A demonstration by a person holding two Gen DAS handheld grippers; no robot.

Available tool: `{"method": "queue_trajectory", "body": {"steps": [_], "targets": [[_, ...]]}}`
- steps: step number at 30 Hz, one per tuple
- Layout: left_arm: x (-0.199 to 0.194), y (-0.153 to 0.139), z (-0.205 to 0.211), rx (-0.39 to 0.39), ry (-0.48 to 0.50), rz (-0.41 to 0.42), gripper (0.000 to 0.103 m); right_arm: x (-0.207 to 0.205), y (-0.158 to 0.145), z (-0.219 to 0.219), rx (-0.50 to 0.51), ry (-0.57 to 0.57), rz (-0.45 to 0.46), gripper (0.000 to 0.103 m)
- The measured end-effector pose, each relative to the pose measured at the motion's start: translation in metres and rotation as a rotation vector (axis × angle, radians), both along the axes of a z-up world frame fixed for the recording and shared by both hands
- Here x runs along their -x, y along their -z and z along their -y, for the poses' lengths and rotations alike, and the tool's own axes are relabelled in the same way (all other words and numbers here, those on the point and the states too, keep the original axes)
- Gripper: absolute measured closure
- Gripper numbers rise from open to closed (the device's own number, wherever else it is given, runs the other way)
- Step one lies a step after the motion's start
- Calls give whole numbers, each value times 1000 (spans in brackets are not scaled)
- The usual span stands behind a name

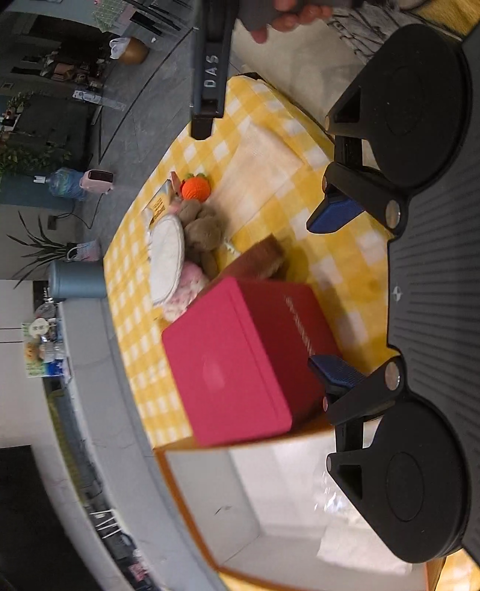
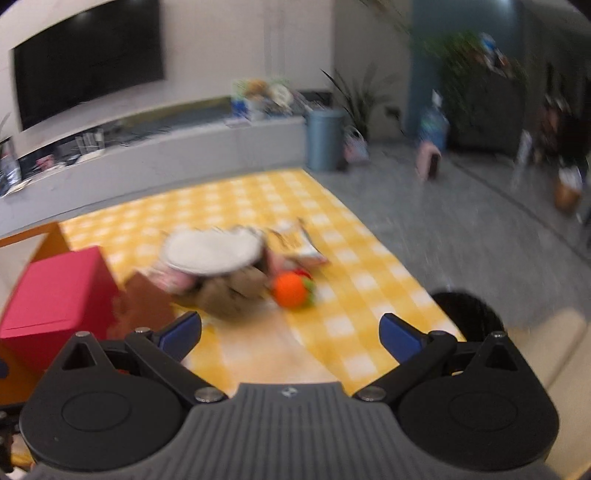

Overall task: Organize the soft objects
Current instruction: 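Move the right gripper to the brown bear-shaped sponge and grasp it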

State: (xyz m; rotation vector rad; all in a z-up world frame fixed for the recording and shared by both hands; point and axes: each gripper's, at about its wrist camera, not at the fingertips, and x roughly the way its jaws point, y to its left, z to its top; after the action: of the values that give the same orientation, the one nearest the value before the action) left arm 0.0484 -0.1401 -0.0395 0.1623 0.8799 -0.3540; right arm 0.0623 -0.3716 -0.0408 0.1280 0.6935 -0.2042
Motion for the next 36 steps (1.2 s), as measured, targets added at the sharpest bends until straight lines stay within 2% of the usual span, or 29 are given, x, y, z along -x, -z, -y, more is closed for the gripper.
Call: {"method": "queue_trajectory", "body": {"steps": [2, 4, 6, 9, 11, 20, 23, 26, 30, 32, 33, 34, 36], "targets": [[0, 2, 3, 7, -16, -3, 16, -6, 13, 5, -9, 2, -26, 3], [-4, 0, 3, 1, -58, 17, 17, -14, 27, -5, 65, -39, -64, 3], [-6, -4, 0, 0, -84, 29, 17, -19, 40, -25, 147, -158, -81, 4], [-9, -12, -11, 30, -130, 46, 17, -23, 54, -56, 140, -352, -95, 4], [-10, -14, -19, 45, -161, 41, 17, -28, 61, -74, 157, -412, -89, 4], [-23, -6, -47, 127, -241, -48, 17, -43, 85, -111, 342, -427, -56, 4], [-24, -5, -51, 156, -232, -74, 17, -48, 93, -118, 377, -446, -60, 6], [-22, -7, -51, 155, -224, -67, 17, -51, 100, -127, 416, -452, -49, 8], [-20, -8, -50, 139, -203, -43, 17, -54, 105, -137, 458, -492, -14, 28], [-19, -10, -51, 141, -197, -32, 17, -55, 104, -138, 486, -498, -3, 31], [-18, -11, -52, 146, -197, -30, 17, -55, 102, -135, 474, -503, 7, 44], [-17, -12, -53, 153, -198, -29, 17, -56, 100, -132, 451, -504, 8, 67], [-17, -13, -55, 164, -200, -26, 17, -57, 93, -122, 382, -486, -5, 70]]}}
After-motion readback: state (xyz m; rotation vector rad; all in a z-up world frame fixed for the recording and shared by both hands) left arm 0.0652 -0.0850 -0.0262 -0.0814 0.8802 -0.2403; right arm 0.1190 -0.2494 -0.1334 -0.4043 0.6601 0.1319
